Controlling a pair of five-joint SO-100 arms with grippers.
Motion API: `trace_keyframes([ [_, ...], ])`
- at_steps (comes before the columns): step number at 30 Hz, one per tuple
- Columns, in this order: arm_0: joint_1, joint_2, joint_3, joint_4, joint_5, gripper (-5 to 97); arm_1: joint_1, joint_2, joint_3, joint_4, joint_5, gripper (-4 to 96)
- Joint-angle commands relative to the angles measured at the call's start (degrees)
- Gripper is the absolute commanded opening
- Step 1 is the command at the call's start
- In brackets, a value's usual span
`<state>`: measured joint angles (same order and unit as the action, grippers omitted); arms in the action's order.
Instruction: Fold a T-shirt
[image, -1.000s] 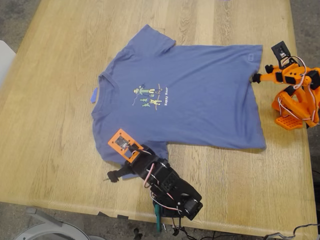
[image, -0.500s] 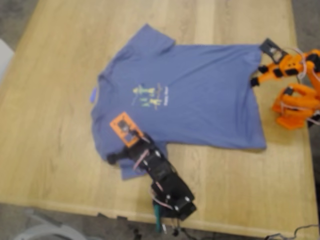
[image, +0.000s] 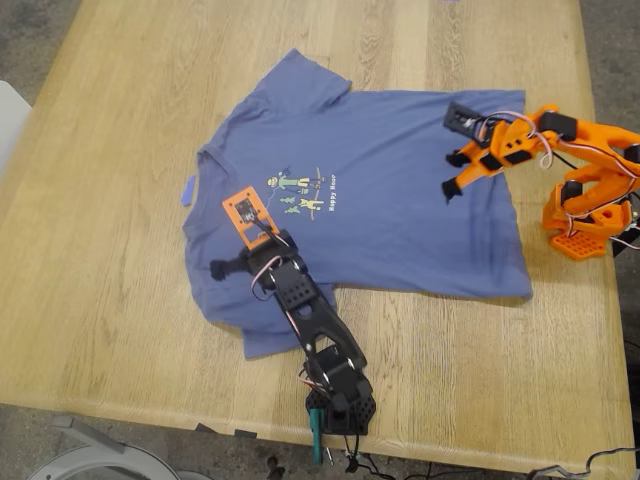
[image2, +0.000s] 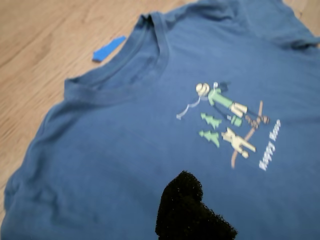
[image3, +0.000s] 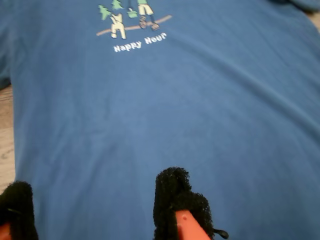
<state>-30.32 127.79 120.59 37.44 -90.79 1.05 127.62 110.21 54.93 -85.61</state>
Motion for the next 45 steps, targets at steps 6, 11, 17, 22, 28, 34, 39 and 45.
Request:
trace_keyframes([
  [6,-2.0,-11.5,0.4,-23.0,0.6,63,-2.7,-8.3,0.2,-14.4,0.4,35.1],
  [11,-3.8,-19.5,0.0,-32.9,0.9,63,-4.0,-12.7,-0.5,-20.6,0.5,33.9],
  [17,-6.2,-28.9,-4.2,-40.9,1.1,63,-5.2,-16.9,-1.5,-24.9,0.6,33.2],
  [22,-7.4,-36.4,-9.0,-46.1,1.1,62,-6.9,-19.8,-1.5,-28.5,0.7,32.7],
  [28,-8.7,-44.4,-17.9,-47.1,1.6,62,-8.1,-21.7,-1.5,-31.6,0.7,31.7],
  [34,-9.1,-51.6,-23.1,-46.4,2.0,62,-8.3,-22.0,-1.1,-31.7,0.7,31.2],
  [39,-9.8,-57.9,-28.7,-46.5,2.2,62,-8.5,-22.0,-0.3,-32.0,0.7,31.2],
  [45,-10.2,-65.5,-35.2,-46.1,2.3,62,-9.1,-22.1,0.4,-32.0,0.9,30.4],
])
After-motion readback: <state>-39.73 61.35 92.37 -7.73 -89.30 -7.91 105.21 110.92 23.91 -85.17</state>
